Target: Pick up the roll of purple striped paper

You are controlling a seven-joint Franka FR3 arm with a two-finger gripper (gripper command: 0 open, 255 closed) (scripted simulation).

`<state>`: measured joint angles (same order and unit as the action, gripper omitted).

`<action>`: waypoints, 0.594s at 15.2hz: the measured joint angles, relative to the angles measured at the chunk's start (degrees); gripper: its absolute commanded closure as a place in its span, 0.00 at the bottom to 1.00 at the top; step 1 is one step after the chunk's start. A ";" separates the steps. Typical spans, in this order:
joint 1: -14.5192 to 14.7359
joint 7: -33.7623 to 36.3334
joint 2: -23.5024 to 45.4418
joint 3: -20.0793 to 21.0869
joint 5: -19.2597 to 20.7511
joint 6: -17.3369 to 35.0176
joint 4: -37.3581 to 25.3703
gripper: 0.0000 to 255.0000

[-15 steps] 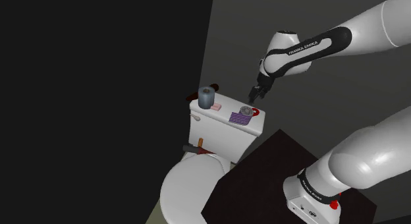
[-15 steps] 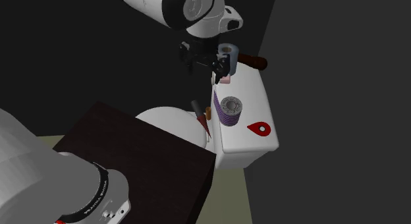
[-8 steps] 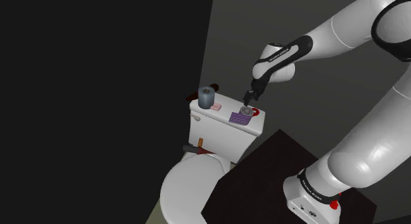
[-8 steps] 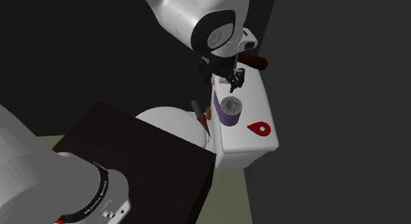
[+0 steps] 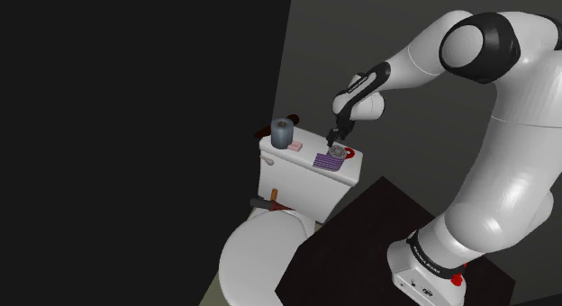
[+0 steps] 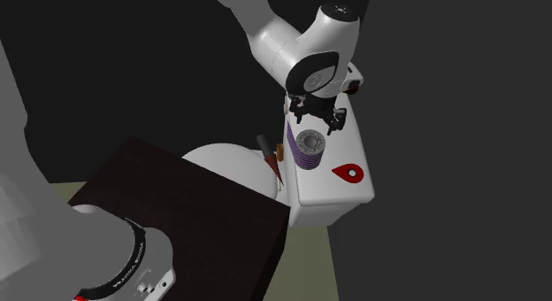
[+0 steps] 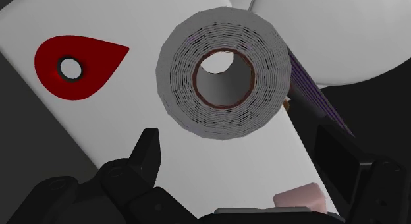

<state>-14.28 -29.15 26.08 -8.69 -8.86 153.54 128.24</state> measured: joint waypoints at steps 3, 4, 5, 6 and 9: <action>-1.07 -1.15 3.32 0.83 -0.97 2.12 -1.29 0.00; -1.26 -1.32 4.07 1.02 -1.16 2.65 -1.51 0.00; -1.42 -1.48 4.80 1.22 -1.35 3.15 -1.75 0.00; -1.60 -1.61 5.71 1.43 -1.53 3.66 -2.16 0.00; -2.00 -1.95 7.29 1.84 -1.88 4.71 -2.69 1.00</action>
<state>-16.27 -31.10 33.37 -6.85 -10.74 158.25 125.55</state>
